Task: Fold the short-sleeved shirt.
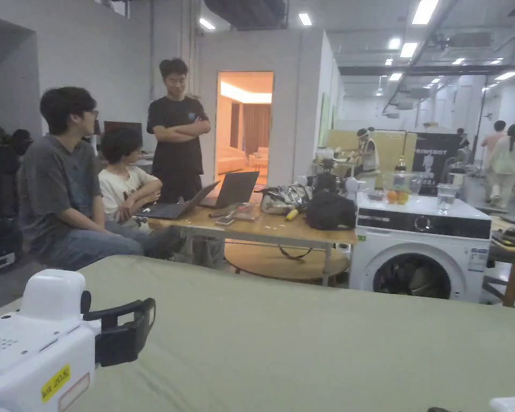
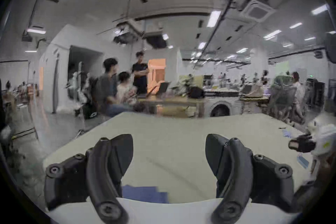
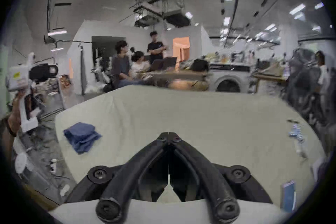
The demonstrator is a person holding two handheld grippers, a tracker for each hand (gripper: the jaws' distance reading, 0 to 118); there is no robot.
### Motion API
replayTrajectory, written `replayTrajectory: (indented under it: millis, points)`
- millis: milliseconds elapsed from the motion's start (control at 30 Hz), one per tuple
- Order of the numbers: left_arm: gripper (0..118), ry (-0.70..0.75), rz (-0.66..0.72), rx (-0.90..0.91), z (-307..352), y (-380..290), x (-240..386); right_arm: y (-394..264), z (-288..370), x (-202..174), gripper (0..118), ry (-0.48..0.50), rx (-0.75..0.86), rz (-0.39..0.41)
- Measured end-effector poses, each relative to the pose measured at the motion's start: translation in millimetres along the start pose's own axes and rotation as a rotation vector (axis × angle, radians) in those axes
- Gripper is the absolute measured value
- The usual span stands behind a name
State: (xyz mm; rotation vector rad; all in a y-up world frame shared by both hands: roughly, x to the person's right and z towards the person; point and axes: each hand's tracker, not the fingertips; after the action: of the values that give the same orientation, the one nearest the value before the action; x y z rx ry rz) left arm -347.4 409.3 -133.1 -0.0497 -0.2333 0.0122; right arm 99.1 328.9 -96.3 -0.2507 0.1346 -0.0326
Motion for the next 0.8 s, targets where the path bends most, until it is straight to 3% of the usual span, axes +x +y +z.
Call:
replayTrajectory:
  millis: [100, 167, 200, 267, 300, 333, 467, 567, 700, 800]
  points:
    - [81, -0.107, 0.049, 0.060, 8.8, -7.5, 42.7, 2.9, 27.4, 20.3, 0, -0.026, 0.054, -0.033]
    - [70, -0.094, 0.036, 0.053, 8.7, -11.0, 74.4, 4.7, 34.5, 23.9, 0, -0.037, 0.107, -0.071]
    - [57, -0.086, 0.022, 0.053, 4.3, -13.8, 89.9, 6.2, 36.6, 21.7, 0, -0.050, 0.116, -0.081]
    - [17, -0.046, 0.006, 0.032, 2.5, -19.5, 112.2, 7.5, 39.7, 15.0, 0, -0.065, 0.139, -0.075]
    - [4, -0.008, 0.011, 0.009, 3.4, -23.3, 121.2, 7.9, 38.0, 10.4, 0, -0.096, 0.150, -0.073]
    - [0, 0.017, 0.001, 0.006, 2.8, -28.8, 129.4, 7.7, 39.7, 6.3, 0, -0.122, 0.152, -0.068]
    - [0, -0.019, 0.010, 0.015, 10.6, -41.0, 139.9, 6.2, 44.6, -5.0, 0, -0.223, 0.118, 0.027]
    - [0, 0.054, -0.019, 0.010, 7.9, -38.2, 140.6, -0.2, 44.6, -6.9, 0, -0.264, 0.110, 0.075]
    - [0, -0.007, 0.021, 0.018, 8.3, -40.1, 136.4, -7.3, 44.0, -4.3, 0, -0.243, 0.102, 0.030]
    - [0, -0.024, 0.015, 0.007, 7.8, -42.0, 137.0, -6.5, 43.7, -6.3, 0, -0.239, 0.102, 0.042]
